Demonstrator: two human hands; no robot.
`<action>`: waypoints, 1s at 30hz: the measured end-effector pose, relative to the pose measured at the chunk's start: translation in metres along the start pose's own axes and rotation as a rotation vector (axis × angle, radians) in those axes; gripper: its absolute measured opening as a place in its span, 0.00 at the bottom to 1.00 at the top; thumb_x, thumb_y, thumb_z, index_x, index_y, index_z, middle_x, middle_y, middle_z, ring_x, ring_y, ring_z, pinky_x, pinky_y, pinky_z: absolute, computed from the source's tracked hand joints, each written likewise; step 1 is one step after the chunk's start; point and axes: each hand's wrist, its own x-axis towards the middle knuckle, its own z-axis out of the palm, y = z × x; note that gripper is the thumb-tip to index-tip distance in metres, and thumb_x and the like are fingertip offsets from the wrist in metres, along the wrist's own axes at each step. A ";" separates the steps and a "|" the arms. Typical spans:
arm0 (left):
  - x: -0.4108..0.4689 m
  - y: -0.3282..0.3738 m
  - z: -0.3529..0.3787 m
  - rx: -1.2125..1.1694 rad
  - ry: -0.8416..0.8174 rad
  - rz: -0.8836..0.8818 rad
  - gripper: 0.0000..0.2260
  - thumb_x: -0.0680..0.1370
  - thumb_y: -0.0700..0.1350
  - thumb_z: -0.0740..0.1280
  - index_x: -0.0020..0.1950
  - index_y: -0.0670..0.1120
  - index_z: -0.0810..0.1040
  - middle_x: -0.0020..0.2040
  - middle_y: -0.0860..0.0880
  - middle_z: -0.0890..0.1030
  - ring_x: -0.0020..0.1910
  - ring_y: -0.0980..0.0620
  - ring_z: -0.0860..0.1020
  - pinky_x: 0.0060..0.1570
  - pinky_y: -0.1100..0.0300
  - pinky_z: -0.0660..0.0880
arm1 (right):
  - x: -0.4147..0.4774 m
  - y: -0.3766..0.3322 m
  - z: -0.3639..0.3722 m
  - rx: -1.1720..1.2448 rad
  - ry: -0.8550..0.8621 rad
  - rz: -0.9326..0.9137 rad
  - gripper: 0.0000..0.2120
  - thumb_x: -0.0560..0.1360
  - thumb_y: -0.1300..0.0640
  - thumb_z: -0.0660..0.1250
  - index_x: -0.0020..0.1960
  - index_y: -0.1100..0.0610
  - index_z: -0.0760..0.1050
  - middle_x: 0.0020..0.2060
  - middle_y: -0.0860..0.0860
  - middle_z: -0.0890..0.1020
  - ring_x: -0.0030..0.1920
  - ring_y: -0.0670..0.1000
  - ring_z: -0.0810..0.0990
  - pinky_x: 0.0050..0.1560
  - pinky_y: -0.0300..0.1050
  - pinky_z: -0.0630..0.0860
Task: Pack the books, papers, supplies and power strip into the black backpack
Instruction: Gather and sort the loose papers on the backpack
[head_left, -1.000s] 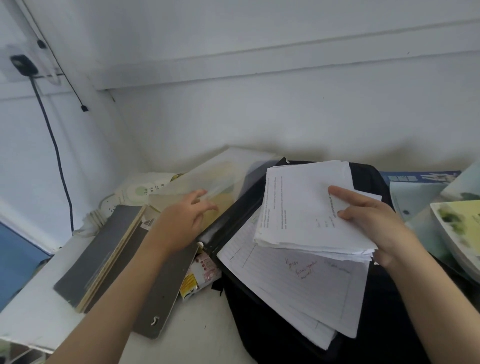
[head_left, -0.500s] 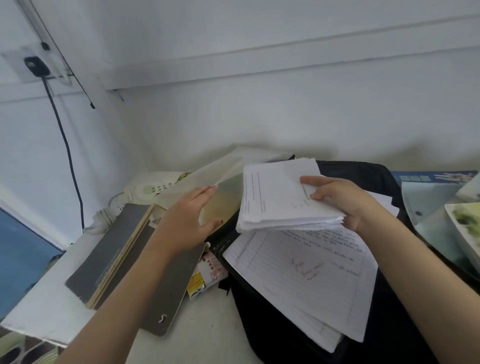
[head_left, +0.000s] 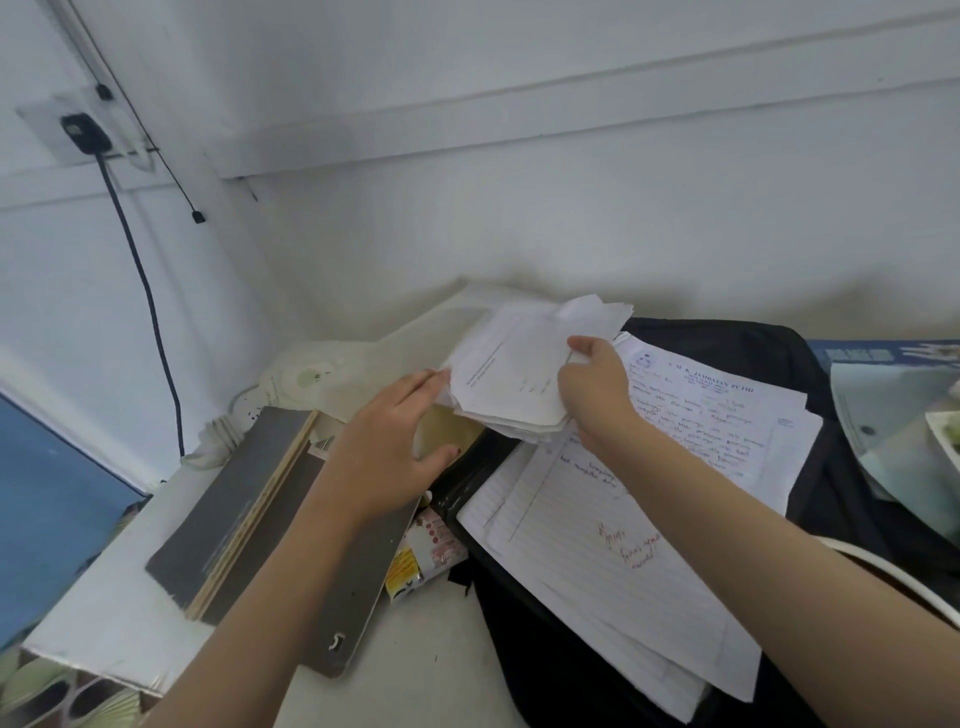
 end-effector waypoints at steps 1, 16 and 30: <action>-0.001 -0.001 0.000 -0.009 -0.007 -0.015 0.34 0.73 0.47 0.71 0.75 0.47 0.59 0.72 0.51 0.66 0.70 0.53 0.64 0.67 0.60 0.60 | 0.000 -0.001 -0.002 -0.033 0.005 -0.019 0.24 0.76 0.70 0.52 0.69 0.55 0.66 0.64 0.53 0.71 0.55 0.50 0.71 0.51 0.40 0.71; -0.003 0.007 -0.003 0.118 0.016 0.046 0.33 0.71 0.47 0.71 0.74 0.43 0.63 0.70 0.46 0.70 0.67 0.45 0.69 0.65 0.49 0.65 | -0.016 0.011 0.012 0.233 -0.049 0.120 0.27 0.75 0.72 0.52 0.69 0.52 0.65 0.61 0.52 0.71 0.60 0.54 0.74 0.60 0.53 0.76; -0.007 0.008 0.002 -0.029 0.011 -0.011 0.35 0.72 0.48 0.71 0.75 0.48 0.59 0.72 0.53 0.65 0.69 0.58 0.62 0.68 0.60 0.59 | -0.017 0.001 0.026 0.335 -0.024 0.083 0.32 0.76 0.72 0.53 0.72 0.46 0.53 0.43 0.47 0.70 0.38 0.45 0.71 0.39 0.38 0.72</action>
